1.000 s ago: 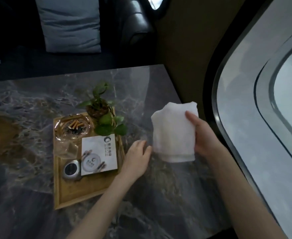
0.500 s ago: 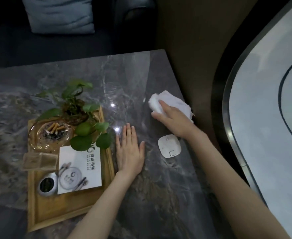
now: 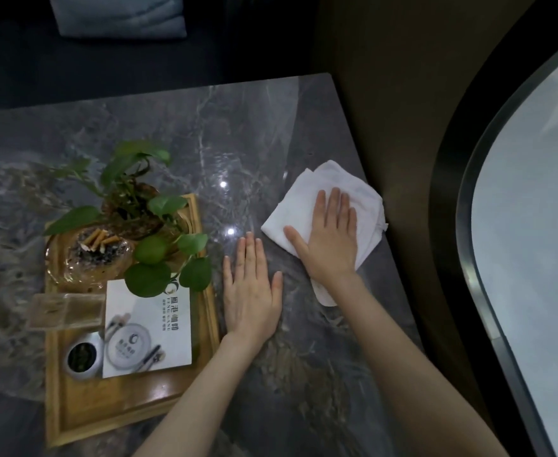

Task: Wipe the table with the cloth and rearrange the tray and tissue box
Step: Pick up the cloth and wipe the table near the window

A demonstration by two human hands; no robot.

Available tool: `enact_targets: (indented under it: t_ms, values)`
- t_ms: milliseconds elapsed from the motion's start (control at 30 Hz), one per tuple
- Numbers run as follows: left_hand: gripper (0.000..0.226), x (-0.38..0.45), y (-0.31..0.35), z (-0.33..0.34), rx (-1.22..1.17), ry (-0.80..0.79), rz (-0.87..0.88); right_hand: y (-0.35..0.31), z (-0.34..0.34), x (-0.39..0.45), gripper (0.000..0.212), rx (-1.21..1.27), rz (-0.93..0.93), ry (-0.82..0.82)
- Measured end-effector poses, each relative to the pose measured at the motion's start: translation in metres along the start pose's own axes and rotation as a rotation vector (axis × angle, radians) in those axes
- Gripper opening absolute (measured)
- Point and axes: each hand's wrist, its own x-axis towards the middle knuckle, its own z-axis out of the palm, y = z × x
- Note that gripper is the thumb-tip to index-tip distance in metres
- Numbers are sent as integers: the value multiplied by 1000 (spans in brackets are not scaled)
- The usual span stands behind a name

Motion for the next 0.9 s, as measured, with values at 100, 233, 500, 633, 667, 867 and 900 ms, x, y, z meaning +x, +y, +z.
enact_targets:
  t_ms: [100, 233, 500, 633, 667, 867, 900]
  values:
    - [63, 0, -1, 1, -17, 20, 3, 15, -5, 18, 90, -13, -74, -6]
    - [62, 0, 0, 2, -27, 23, -3, 25, -19, 50, 80, -19, -129, -19]
    - [62, 1, 0, 2, -11, 16, -18, -18, -10, 63, 75, 10, -89, -9]
    - [66, 0, 0, 2, 4, 29, -37, -10, -6, 45, 83, -35, -237, -62]
    - [67, 0, 0, 2, 5, 35, -45, -5, -7, 39, 85, -49, -281, -73]
    - [70, 0, 1, 1, 8, 21, -60, 32, -12, 14, 79, -83, -413, -122]
    - [70, 0, 1, 1, 9, 20, -58, 35, -13, 15, 76, -86, -402, -117]
